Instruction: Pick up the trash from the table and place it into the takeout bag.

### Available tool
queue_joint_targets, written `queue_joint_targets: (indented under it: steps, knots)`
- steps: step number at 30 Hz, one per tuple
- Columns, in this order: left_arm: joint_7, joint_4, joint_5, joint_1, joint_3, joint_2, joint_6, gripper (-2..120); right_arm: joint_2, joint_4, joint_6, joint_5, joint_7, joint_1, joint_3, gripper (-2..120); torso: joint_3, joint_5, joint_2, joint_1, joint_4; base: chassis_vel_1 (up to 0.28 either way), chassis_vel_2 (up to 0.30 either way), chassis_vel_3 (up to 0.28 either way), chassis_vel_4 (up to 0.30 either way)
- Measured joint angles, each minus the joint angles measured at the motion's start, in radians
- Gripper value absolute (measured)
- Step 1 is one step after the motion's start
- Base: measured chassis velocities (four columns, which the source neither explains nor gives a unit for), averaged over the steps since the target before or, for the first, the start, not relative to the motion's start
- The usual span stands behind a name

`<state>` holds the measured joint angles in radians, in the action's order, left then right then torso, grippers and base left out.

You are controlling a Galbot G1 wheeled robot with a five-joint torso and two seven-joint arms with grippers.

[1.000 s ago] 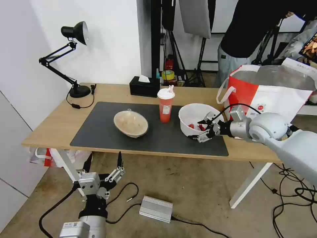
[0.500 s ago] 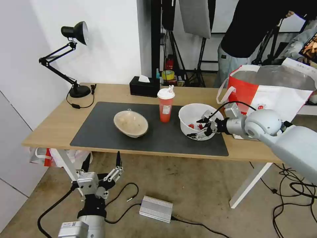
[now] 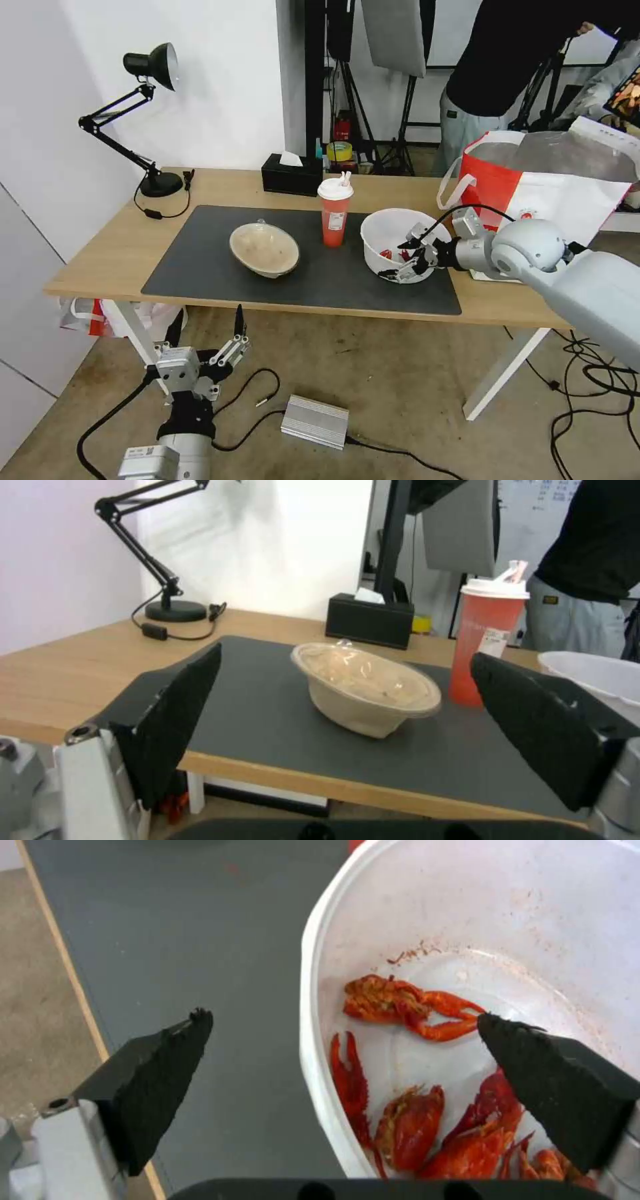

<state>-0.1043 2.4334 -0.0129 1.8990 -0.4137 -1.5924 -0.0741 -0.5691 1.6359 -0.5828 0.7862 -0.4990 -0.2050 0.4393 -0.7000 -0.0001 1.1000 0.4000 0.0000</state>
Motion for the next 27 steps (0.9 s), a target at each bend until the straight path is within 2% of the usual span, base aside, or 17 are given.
queue_joint_targets:
  steps: [19,27]
  knots:
    - [-0.005,-0.001,0.000,0.006,0.001,0.000,-0.005,100,-0.010,0.000,-0.015,-0.013,-0.001,-0.008,0.006,100,0.000,0.0001,0.000,0.000,0.0000,0.000,0.000,0.000,0.000]
    - [-0.025,-0.001,0.000,0.005,0.001,0.000,-0.005,100,-0.017,-0.003,-0.021,-0.020,-0.001,-0.010,0.008,100,0.000,0.0000,0.000,0.000,0.0000,0.000,0.000,0.000,0.000]
